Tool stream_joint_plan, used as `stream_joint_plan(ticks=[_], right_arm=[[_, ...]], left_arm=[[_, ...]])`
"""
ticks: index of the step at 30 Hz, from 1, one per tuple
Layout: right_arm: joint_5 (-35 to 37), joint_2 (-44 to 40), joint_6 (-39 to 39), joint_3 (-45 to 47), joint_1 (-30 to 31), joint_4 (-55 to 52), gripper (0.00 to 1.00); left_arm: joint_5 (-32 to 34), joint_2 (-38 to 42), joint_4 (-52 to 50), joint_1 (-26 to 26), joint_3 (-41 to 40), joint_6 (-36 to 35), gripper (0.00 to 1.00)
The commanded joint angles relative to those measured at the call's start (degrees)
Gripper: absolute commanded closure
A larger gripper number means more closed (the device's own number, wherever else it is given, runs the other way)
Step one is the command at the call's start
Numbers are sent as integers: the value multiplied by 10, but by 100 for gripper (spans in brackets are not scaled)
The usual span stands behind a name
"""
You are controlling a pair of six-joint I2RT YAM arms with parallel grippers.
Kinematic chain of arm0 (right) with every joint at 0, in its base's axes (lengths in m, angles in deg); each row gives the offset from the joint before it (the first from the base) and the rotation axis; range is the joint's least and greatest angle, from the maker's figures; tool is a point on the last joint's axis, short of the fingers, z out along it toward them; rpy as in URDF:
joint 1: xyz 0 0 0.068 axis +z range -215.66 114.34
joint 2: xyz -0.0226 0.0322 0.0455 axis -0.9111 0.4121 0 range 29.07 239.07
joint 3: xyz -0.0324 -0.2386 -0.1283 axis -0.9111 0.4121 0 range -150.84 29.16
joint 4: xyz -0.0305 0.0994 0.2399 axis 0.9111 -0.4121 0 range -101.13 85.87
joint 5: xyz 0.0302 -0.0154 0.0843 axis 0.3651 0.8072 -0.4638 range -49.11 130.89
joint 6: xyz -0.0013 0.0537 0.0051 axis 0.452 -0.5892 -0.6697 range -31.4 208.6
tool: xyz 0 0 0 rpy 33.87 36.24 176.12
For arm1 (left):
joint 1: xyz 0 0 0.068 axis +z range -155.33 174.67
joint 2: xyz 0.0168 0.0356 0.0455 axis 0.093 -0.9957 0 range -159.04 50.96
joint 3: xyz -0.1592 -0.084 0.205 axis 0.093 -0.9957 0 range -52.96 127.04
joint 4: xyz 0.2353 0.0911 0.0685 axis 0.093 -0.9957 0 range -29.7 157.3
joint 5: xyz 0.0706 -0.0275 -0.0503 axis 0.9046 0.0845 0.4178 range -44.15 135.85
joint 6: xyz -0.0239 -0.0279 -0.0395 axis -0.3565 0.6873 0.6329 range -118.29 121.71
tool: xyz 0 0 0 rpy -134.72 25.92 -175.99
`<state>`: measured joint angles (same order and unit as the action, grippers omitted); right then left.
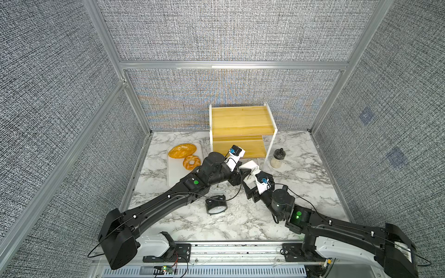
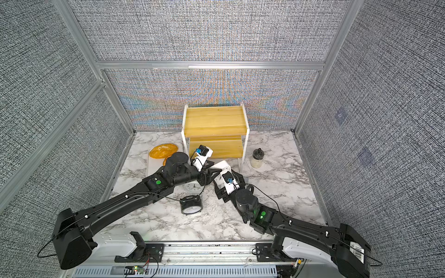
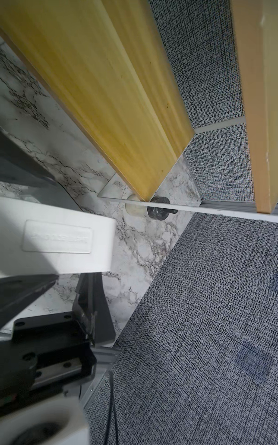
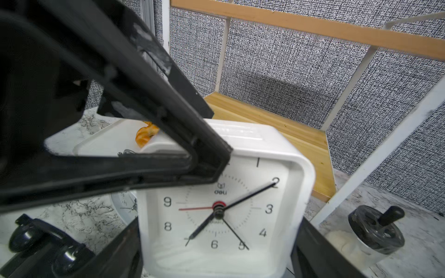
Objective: Place the alarm clocks on the shelf by style
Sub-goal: Pick up the alarm from the center of the board.
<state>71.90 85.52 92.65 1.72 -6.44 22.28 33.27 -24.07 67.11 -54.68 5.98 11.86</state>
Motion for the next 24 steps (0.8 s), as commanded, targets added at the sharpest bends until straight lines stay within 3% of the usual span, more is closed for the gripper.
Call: stream_joint_plan(ticks=[1, 11, 14, 20, 24], right_arm=[[5, -3, 2, -4, 0, 26, 32], [6, -1, 1, -2, 1, 28, 32], [4, 4, -1, -5, 0, 30, 30], [17, 10, -5, -11, 1, 36, 18], [22, 6, -6, -9, 1, 41, 17]], left_arm=[[-13, -3, -4, 3, 6, 10, 40], [-43, -1, -3, 4, 8, 5, 78], [-61, -6, -3, 4, 11, 2, 79], [-103, -18, -10, 4, 21, -10, 80], [-114, -21, -16, 4, 23, -23, 81]])
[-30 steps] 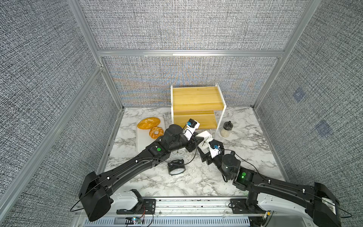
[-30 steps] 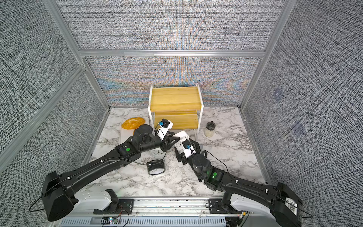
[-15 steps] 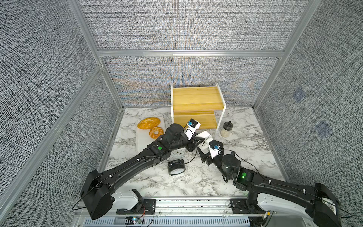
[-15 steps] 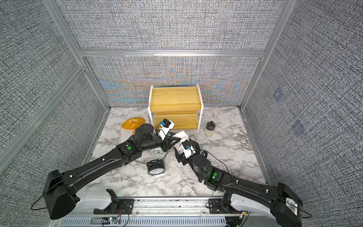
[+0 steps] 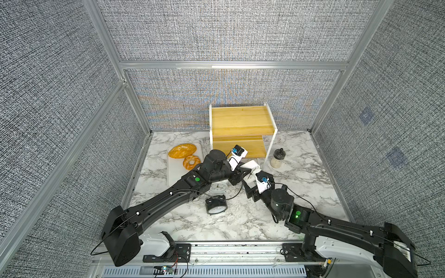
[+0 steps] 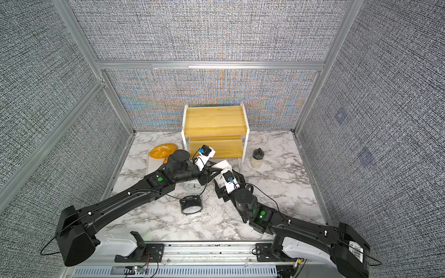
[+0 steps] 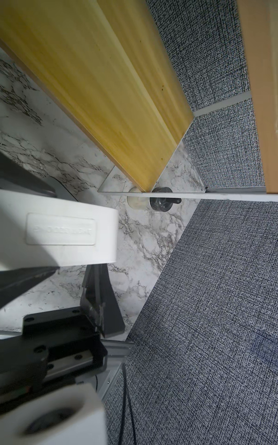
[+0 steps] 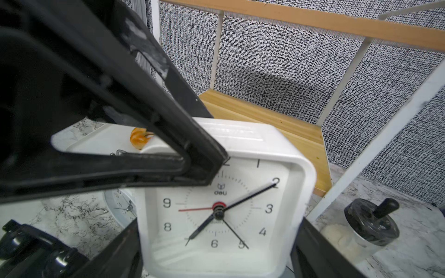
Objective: Place the alarm clocks on the shelf by style
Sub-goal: Pick up the alarm from the center of the board.
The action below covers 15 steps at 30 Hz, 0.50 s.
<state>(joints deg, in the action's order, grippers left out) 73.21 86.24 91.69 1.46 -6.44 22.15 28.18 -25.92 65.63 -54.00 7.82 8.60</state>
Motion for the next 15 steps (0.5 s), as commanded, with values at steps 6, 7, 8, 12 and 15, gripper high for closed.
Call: stream_joint_plan(ticks=[6, 7, 8, 12, 15], right_arm=[[9, -1, 1, -6, 0, 40, 9], [9, 1, 1, -8, 0, 40, 8], [9, 3, 1, -8, 1, 40, 7], [14, 6, -1, -11, 1, 39, 4], [14, 3, -2, -8, 0, 44, 3]], left_arm=[[-68, -7, -13, -3, 10, -1, 81], [-72, -8, -13, -4, 11, -3, 81], [-74, -9, -14, -3, 12, -5, 81], [-75, -13, -18, -4, 14, -7, 81], [-80, -15, -18, -4, 14, -11, 81]])
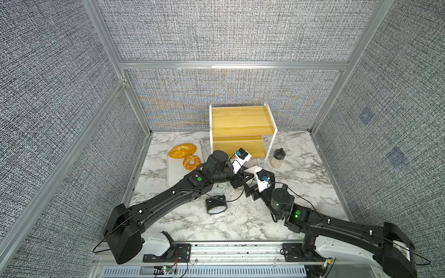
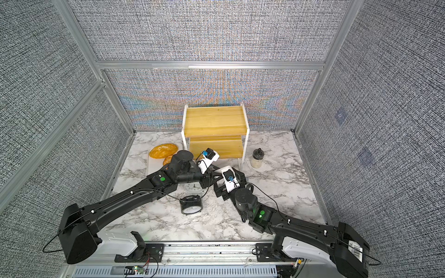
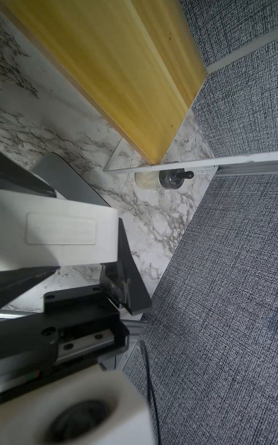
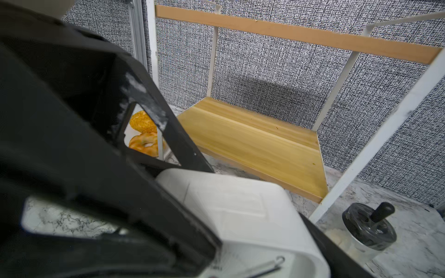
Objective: Place the alarm clocks on the shelf by style
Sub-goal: Pick up the alarm from the center of the board.
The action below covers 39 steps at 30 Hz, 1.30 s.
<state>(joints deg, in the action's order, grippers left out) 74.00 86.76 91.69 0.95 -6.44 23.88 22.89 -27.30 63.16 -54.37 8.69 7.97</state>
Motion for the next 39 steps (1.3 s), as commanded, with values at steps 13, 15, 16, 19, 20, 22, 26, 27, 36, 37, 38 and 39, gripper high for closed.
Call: stream_joint_plan(ticks=[13, 15, 16, 19, 20, 22, 26, 27, 36, 37, 38, 39], right_arm=[[-18, 1, -10, -3, 0, -8, 5], [-19, 1, -11, -3, -1, -12, 7], [-19, 1, -13, -4, -2, -13, 8], [-19, 3, -15, -7, -2, -20, 8], [-19, 3, -16, -7, -2, -22, 8], [-21, 6, -18, -10, -3, -27, 8], [-21, 10, -25, -14, -5, -36, 4], [-21, 12, -29, -15, -5, -39, 4], [-38, 15, -42, -24, -11, -53, 1], [-41, 13, -41, -24, -10, -52, 1], [-44, 12, -39, -24, -11, -52, 2], [-49, 12, -38, -24, -12, -52, 2]], left_arm=[[13, 18, -10, 0, 8, -25, 81], [13, 20, -11, 0, 8, -27, 81], [13, 21, -12, -1, 7, -28, 81], [18, 23, -13, 0, 6, -30, 81], [18, 23, -12, 0, 6, -29, 81], [18, 24, -13, 0, 7, -30, 81], [18, 28, -14, 0, 7, -37, 81], [18, 29, -15, 0, 8, -38, 81], [32, 36, -23, -2, 4, -55, 82], [32, 36, -24, -2, 4, -58, 82], [32, 36, -26, -2, 5, -59, 82], [33, 36, -27, -2, 5, -61, 82]])
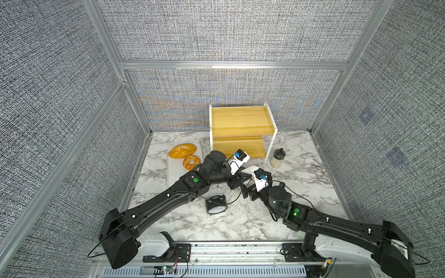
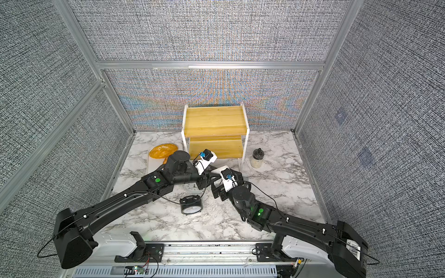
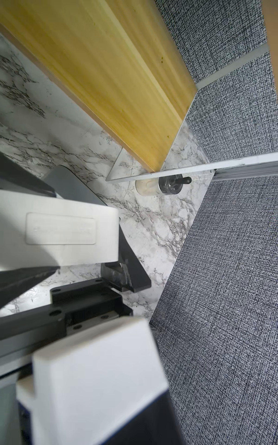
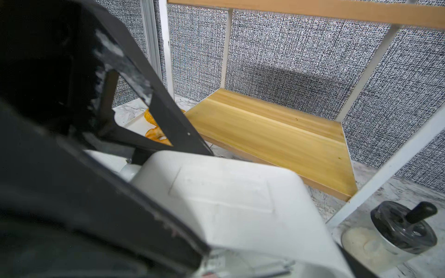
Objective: Place the alarm clocks on the shelf by style
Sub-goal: Pick up the alarm from the center of the board.
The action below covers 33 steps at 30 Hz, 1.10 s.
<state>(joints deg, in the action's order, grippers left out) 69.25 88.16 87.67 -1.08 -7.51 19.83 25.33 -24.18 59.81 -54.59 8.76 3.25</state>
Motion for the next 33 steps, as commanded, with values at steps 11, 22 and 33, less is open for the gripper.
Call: stream_joint_plan(ticks=[11, 22, 33], right_arm=[[-12, 6, 3, -9, -1, -13, 18], [1, -2, -14, 18, -11, 41, 29], [-20, 35, -7, 49, -80, 198, 30]], left_arm=[[30, 3, 0, -1, 3, -18, 82], [89, 26, 7, -1, -9, 14, 22], [265, 147, 7, 38, -96, 81, 2]])
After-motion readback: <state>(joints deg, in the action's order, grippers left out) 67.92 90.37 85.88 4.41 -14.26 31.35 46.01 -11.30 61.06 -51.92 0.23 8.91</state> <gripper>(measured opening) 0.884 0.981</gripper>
